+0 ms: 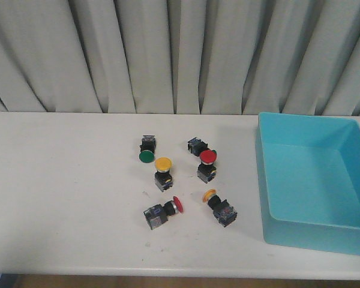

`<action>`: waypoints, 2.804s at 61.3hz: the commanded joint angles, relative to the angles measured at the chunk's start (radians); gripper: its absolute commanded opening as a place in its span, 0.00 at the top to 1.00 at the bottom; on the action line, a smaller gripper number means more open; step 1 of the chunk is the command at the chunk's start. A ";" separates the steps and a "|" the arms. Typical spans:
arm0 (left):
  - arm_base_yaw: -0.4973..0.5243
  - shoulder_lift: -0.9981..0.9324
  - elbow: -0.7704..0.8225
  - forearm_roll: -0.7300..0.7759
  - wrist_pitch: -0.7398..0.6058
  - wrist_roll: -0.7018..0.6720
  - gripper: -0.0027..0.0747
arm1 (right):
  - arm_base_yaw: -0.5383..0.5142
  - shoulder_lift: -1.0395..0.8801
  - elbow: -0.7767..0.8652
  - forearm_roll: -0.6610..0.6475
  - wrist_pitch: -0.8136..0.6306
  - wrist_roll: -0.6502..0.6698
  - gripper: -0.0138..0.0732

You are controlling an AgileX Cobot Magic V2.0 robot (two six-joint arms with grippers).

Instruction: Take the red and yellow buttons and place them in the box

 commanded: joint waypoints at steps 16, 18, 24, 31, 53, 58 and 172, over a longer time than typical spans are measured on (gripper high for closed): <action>-0.015 0.663 -0.580 0.011 0.389 -0.006 0.97 | 0.003 0.539 -0.389 -0.102 0.290 0.054 0.84; -0.015 0.701 -0.602 0.011 0.393 -0.013 0.97 | 0.006 0.562 -0.388 -0.102 0.281 0.056 0.84; -0.015 0.793 -0.625 0.011 0.365 -0.017 0.97 | 0.057 0.613 -0.388 -0.103 0.265 0.056 0.84; -0.015 0.838 -0.625 0.011 0.361 -0.017 0.97 | 0.118 0.627 -0.388 -0.107 0.297 0.054 0.84; -0.050 0.864 -0.696 0.011 0.430 -0.017 0.90 | 0.143 0.627 -0.388 -0.089 0.392 0.060 0.66; -0.069 0.885 -0.759 0.011 0.486 -0.017 0.81 | 0.143 0.629 -0.388 -0.089 0.433 0.033 0.54; -0.571 2.177 -2.087 -0.189 1.226 -0.057 0.21 | 0.143 0.767 -0.388 -0.050 0.726 0.148 0.17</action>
